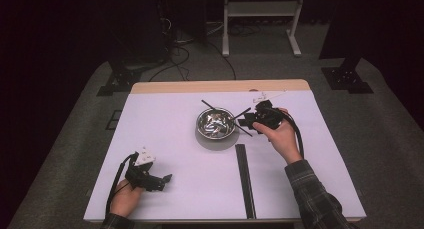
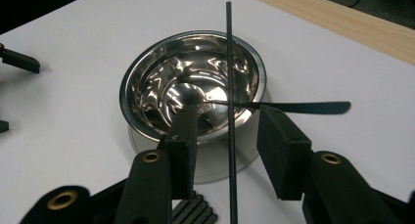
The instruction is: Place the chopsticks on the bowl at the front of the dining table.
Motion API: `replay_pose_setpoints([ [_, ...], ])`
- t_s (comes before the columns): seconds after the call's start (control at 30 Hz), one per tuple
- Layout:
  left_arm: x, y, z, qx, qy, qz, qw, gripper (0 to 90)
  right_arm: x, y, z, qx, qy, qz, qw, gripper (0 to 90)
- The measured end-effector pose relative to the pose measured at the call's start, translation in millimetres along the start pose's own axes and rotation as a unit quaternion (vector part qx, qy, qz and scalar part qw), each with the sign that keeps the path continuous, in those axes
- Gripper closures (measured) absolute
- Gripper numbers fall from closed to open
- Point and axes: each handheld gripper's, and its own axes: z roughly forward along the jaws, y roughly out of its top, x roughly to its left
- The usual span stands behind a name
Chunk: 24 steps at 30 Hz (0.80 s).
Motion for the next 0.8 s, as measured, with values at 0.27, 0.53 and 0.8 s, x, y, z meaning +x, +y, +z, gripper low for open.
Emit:
replay_pose_setpoints([
  [0.27, -0.2, -0.1, 0.1, -0.001, -0.001, -0.002, 1.0, 0.0, -1.3, -14.7, -18.3, -0.003, -0.018, -0.001, 0.9998, 54.1],
  [0.53, -0.1, 0.0, 0.0, 0.0, 0.0, -0.001, 1.0, 0.0, -0.7, -31.9, -33.6, -0.008, -0.026, 0.002, 0.9996, 47.2],
  [0.8, -0.2, 0.0, 0.3, -0.002, -0.001, -0.002, 1.0, 0.0, -2.4, -55.4, -44.5, -0.013, -0.038, 0.01, 0.9991, 41.4],
])
